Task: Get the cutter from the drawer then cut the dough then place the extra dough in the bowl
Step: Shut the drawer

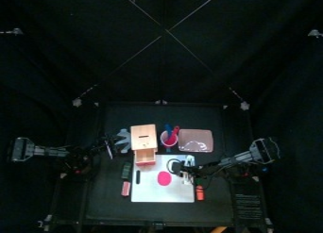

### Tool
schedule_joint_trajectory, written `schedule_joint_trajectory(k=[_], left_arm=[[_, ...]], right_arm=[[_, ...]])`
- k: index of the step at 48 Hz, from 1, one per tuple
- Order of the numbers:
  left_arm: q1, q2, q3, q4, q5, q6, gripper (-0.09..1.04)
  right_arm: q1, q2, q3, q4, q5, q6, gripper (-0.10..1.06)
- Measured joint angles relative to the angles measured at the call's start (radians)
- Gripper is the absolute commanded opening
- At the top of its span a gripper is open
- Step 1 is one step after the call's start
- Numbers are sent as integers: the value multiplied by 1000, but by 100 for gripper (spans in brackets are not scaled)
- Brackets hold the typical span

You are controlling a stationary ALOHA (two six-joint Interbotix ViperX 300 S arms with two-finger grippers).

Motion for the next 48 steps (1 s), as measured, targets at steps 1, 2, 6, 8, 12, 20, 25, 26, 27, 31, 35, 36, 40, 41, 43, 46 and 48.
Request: schedule_joint_trajectory(k=[1,2,6,8,12,20,25,26,27,31,35,36,40,41,43,46,48], left_arm=[[18,9,-11,-8,23,0,82],[34,17,-20,-11,41,2,82],[114,60,-61,-25,127,2,82],[152,78,-77,-26,160,2,82],[225,100,-112,-18,218,6,82],[360,106,-189,61,304,8,81],[439,120,-273,153,437,9,75],[453,126,-295,176,472,9,74],[468,135,-321,204,517,8,72],[506,173,-419,282,650,6,63],[515,224,-502,360,735,11,52],[515,238,-522,382,752,12,49],[515,307,-584,471,810,12,42],[515,321,-595,488,821,14,41],[515,364,-624,529,848,14,40],[515,425,-664,574,891,12,40],[515,463,-695,595,925,14,41]], right_arm=[[0,2,-8,-11,-3,2,81],[-3,5,-17,-28,-11,2,81],[-5,29,-44,-64,-58,5,80],[-5,49,-58,-75,-92,5,79],[-8,95,-86,-83,-164,3,76],[-14,201,-147,-83,-245,3,57],[-18,252,-190,-78,-258,3,45],[-18,259,-198,-77,-259,3,42],[-18,273,-209,-77,-259,3,40],[-20,302,-244,-75,-262,2,33],[-23,331,-278,-75,-264,2,27],[-25,339,-284,-75,-264,3,26],[-31,374,-324,-75,-267,2,23],[-34,390,-339,-75,-267,2,23],[-37,410,-359,-74,-265,2,23],[-44,439,-391,-71,-259,2,23],[-51,454,-410,-67,-256,3,23]])
